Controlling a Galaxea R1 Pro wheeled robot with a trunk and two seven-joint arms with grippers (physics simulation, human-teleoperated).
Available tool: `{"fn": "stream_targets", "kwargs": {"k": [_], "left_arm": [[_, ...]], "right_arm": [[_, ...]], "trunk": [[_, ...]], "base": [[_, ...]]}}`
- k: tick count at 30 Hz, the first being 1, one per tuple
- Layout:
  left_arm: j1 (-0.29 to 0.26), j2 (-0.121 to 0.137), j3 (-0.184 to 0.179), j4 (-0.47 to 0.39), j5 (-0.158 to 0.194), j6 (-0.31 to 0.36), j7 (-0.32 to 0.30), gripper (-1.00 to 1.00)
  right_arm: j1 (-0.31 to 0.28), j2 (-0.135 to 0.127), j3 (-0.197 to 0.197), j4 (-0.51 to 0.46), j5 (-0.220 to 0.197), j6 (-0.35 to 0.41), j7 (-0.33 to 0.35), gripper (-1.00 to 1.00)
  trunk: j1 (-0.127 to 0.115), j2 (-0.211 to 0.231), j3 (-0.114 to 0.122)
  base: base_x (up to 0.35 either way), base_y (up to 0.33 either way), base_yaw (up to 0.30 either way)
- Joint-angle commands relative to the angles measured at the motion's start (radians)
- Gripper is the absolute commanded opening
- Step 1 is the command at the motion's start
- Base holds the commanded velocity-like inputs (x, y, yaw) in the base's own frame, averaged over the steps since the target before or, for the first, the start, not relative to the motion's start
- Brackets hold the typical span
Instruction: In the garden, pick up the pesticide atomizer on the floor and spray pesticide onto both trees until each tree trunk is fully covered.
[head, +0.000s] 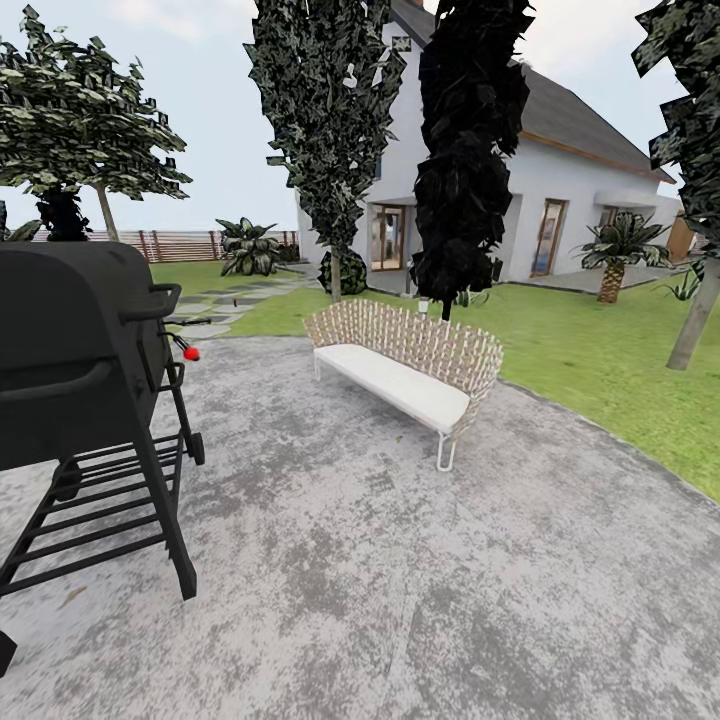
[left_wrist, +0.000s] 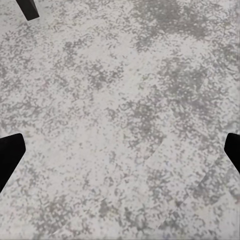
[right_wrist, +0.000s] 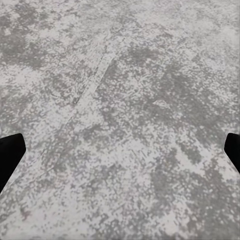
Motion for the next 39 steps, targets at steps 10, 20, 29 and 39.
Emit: {"fn": "stream_targets", "kwargs": {"k": [10, 20, 29, 39], "left_arm": [[-0.001, 0.002, 0.001, 0.002, 0.007, -0.004, 0.0, 1.0], [-0.001, 0.001, 0.007, 0.004, 0.014, -0.006, 0.004, 1.0], [-0.001, 0.003, 0.009, 0.006, 0.016, -0.006, 0.006, 1.0], [-0.001, 0.005, 0.01, 0.007, 0.016, -0.006, 0.008, 1.0]], "right_arm": [[-0.001, 0.0, -0.002, 0.001, 0.001, -0.003, -0.001, 1.0], [-0.001, 0.0, -0.001, 0.002, 0.002, -0.003, 0.001, 1.0], [-0.001, 0.0, -0.001, 0.002, 0.002, -0.003, -0.001, 1.0], [-0.001, 0.0, -0.001, 0.002, 0.002, -0.003, -0.001, 1.0]], "trunk": [[0.027, -0.049, -0.023], [0.065, -0.119, -0.054], [0.1, -0.182, -0.087], [0.138, -0.252, -0.126]], "base": [[0.0, 0.0, 0.0], [0.0, 0.0, 0.027], [0.0, 0.0, 0.239], [0.0, 0.0, 0.164]]}}
